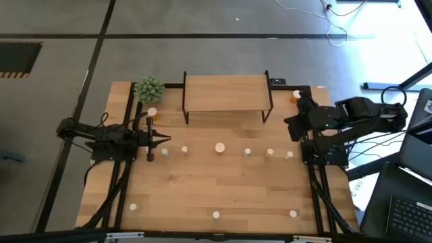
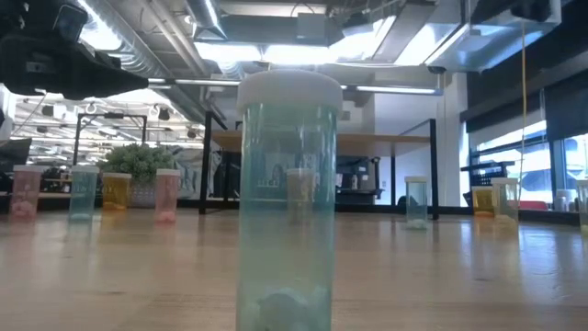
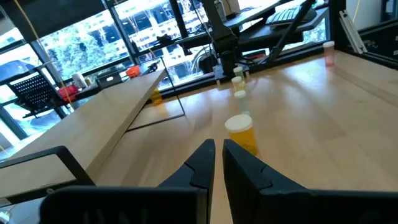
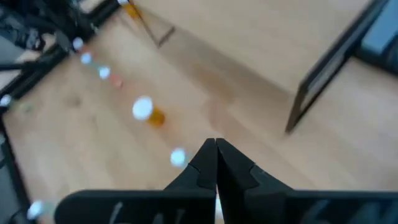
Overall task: Pick and place medicine bottles onto shelf by color
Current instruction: Put the right yellow medicine bottle on the shelf
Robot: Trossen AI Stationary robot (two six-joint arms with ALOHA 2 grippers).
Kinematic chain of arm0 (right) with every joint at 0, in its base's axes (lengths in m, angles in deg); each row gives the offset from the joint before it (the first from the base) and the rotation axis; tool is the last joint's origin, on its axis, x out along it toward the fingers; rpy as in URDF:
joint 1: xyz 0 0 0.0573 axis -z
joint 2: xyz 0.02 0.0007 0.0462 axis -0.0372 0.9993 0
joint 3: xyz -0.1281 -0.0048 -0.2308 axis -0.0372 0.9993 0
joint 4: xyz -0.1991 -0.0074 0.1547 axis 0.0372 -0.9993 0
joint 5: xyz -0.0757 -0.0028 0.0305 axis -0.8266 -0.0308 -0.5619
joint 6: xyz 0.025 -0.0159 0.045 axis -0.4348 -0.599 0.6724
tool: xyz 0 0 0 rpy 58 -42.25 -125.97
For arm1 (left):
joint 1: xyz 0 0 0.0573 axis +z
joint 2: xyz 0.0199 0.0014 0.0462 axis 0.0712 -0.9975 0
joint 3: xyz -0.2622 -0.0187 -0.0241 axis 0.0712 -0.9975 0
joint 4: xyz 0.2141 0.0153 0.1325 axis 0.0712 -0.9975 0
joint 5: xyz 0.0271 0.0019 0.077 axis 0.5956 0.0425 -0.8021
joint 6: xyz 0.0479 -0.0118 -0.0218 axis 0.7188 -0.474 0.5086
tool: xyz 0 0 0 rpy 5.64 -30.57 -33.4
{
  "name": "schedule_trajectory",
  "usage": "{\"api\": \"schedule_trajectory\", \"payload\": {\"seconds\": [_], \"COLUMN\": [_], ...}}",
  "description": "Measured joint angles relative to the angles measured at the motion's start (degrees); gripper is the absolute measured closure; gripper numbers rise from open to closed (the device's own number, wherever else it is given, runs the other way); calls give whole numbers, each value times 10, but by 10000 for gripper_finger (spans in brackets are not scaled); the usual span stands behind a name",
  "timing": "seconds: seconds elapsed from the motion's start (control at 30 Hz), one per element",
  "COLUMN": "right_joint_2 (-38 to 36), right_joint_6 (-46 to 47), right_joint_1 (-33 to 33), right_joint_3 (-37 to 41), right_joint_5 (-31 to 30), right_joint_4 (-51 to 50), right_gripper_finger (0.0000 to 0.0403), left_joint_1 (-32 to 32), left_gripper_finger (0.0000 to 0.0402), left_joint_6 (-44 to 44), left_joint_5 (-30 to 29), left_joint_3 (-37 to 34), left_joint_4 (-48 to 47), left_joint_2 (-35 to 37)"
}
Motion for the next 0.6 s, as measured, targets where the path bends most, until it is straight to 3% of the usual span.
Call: {"api": "schedule_trajectory", "payload": {"seconds": [0.3, 0.43, 0.6], "right_joint_2": [25, 25, 25], "right_joint_6": [-6, 9, 10], "right_joint_1": [0, 0, 0], "right_joint_3": [-51, -50, -50], "right_joint_5": [138, 146, 146], "right_joint_4": [-76, -126, -168], "right_gripper_finger": [402, 402, 399], "left_joint_1": [0, 0, 0], "left_gripper_finger": [374, 374, 374], "left_joint_6": [-4, -30, -17], "left_joint_5": [-40, -88, -100], "left_joint_3": [3, 28, 85], "left_joint_4": [95, 95, 82], "left_joint_2": [0, -13, -53]}}
